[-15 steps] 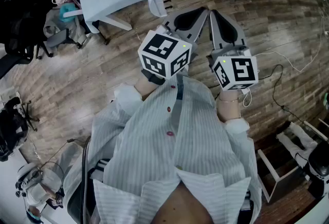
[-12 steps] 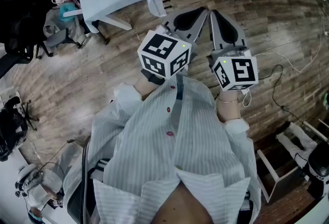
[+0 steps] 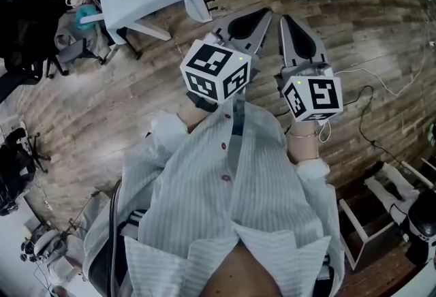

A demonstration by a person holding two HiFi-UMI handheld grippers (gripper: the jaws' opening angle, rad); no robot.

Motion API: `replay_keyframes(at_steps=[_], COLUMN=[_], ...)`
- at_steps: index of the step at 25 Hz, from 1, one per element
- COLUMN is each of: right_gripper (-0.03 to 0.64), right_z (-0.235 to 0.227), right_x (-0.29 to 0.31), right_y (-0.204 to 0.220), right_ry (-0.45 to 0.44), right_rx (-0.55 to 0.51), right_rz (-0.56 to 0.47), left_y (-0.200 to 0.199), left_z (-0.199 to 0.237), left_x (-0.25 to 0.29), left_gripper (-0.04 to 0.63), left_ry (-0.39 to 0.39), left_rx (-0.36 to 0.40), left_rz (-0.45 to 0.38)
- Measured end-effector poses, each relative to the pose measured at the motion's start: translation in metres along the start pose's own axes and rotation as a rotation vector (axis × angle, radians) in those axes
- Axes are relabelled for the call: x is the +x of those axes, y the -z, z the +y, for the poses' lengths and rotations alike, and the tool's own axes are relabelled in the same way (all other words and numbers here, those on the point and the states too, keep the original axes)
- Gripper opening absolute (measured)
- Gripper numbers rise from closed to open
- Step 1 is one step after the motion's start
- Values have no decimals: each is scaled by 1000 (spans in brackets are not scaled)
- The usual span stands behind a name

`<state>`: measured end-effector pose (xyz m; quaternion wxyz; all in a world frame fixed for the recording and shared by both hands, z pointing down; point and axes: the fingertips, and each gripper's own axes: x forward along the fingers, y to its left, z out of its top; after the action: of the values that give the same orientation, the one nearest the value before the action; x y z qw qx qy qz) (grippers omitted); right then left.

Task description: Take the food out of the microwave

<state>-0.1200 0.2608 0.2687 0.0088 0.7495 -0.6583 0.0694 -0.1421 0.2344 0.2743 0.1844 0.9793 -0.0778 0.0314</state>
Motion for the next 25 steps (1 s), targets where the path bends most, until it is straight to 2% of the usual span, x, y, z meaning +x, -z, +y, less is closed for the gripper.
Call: replay_keyframes(at_steps=[9, 25], right_gripper=[29, 29], right_z=[-32, -123], right_x=[14, 143], right_y=[7, -10], right_ry=[-15, -112], right_rx=[9, 18], right_rz=[14, 56], left_y=[3, -44], left_z=[11, 100], left_x=[35, 164], left_gripper=[8, 8], left_ry=[-46, -135], left_rx=[-9, -22], left_rz=[-6, -53])
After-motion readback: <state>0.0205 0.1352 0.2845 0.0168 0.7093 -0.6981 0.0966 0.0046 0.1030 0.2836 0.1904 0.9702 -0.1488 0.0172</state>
